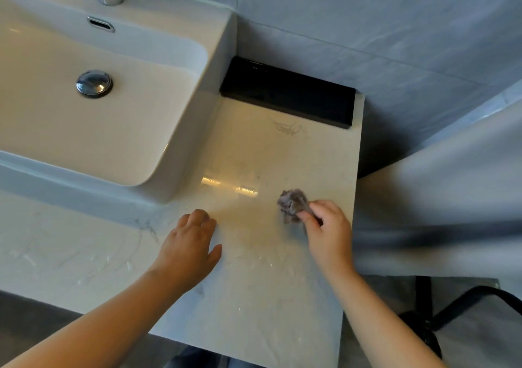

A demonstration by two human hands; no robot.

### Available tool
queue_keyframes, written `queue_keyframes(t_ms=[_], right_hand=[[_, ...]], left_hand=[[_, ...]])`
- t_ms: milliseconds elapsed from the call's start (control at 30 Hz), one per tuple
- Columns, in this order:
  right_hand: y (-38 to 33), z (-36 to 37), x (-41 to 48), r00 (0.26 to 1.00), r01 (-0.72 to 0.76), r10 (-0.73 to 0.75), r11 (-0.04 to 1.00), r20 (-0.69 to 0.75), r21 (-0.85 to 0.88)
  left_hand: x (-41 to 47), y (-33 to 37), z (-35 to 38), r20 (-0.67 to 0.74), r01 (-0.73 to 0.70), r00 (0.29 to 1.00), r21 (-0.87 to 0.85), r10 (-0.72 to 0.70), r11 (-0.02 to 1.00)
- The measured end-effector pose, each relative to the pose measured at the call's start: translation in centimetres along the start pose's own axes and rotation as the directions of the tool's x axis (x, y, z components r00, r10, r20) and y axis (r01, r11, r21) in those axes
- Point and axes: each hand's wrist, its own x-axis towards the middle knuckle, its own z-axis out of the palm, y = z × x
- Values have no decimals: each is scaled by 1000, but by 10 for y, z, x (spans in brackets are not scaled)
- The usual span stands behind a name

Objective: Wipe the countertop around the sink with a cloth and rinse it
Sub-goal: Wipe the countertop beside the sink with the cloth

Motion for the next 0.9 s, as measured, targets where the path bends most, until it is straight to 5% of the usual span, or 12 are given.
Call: queue_keyframes(t_ms=[133,333,900], right_hand=[[21,-32,53,990,-2,-12,995,-141,-96],[64,-30,92,985,-121,102,983,-139,-141],[54,1,-14,972,-122,92,984,-216,-130]], left_hand=[[8,22,-5,-19,-69,997,-12,69,998],[12,41,17,49,-212,976,2,211,977],[20,35,27,87,-318,948,221,306,922]])
